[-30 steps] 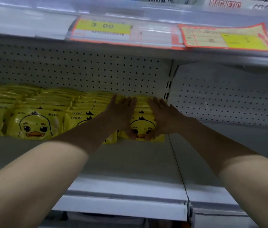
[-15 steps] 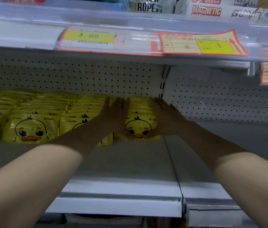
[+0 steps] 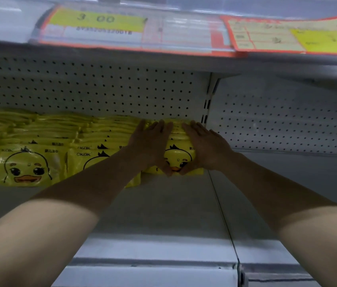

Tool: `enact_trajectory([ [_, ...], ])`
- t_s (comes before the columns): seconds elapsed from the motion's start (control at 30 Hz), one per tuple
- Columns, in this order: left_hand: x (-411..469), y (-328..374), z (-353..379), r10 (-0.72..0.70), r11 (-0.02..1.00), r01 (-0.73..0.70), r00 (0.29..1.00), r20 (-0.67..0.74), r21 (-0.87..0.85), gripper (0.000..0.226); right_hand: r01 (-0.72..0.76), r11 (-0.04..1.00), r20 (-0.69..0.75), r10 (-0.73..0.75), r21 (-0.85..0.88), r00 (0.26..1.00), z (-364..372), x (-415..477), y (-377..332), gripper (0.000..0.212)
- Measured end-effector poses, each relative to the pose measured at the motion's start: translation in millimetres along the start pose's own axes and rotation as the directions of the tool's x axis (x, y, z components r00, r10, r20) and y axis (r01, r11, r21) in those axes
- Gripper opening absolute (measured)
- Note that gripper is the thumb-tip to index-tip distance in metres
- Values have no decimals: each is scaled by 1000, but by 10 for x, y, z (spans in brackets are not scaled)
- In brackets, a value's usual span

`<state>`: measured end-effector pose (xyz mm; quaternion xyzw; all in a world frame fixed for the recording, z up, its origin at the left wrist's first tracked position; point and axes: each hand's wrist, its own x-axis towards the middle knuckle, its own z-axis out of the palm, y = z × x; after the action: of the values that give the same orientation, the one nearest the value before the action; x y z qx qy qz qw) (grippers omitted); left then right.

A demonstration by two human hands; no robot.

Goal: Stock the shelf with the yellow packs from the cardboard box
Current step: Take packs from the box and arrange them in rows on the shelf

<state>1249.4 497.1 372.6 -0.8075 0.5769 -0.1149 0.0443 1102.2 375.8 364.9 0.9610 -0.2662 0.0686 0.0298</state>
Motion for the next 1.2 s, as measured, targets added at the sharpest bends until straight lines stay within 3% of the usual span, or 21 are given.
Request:
enact_trajectory([
  [0.27, -78, 4, 11, 0, 1000, -1, 999, -34, -9, 152, 30, 999, -46, -30, 11, 999, 18, -48, -5, 148],
  [0.37, -177, -58, -16, 23, 993, -30, 998, -64, -112, 145, 100, 966, -116, -74, 239, 991, 27, -201, -22, 134],
  [0.43, -257, -111, -37, -40, 929, -22, 986, -159, -369, 117, 161, 841, -292, -3, 517, 956, 55, -324, 3, 99],
  [0.5, -329, -137, -37, -161, 796, -42, 947, -278, -603, 69, 196, 716, -422, 150, 670, 894, 128, -377, 61, 60],
  [0.57, -370, -122, -24, -221, 719, -68, 921, -321, -691, 36, 186, 663, -430, 224, 725, 875, 211, -373, 110, 43],
  [0.63, -376, -92, -2, -213, 729, -78, 918, -333, -680, 25, 140, 633, -382, 263, 761, 886, 257, -361, 106, 33],
  [0.7, -365, -72, 17, -201, 749, -72, 923, -329, -658, 22, 110, 596, -340, 289, 795, 895, 231, -370, 68, 21],
  [0.9, -317, -64, 64, -241, 769, -13, 920, -309, -639, 19, 79, 534, -276, 300, 842, 913, 166, -363, -21, 16],
  [1.13, -215, -138, 82, -220, 867, 52, 932, -287, -496, 30, 59, 587, -292, 310, 807, 905, 174, -256, -44, 11],
  [1.2, -218, -172, 61, -233, 839, 38, 927, -295, -542, 31, 75, 557, -285, 300, 827, 911, 160, -256, -17, 9],
])
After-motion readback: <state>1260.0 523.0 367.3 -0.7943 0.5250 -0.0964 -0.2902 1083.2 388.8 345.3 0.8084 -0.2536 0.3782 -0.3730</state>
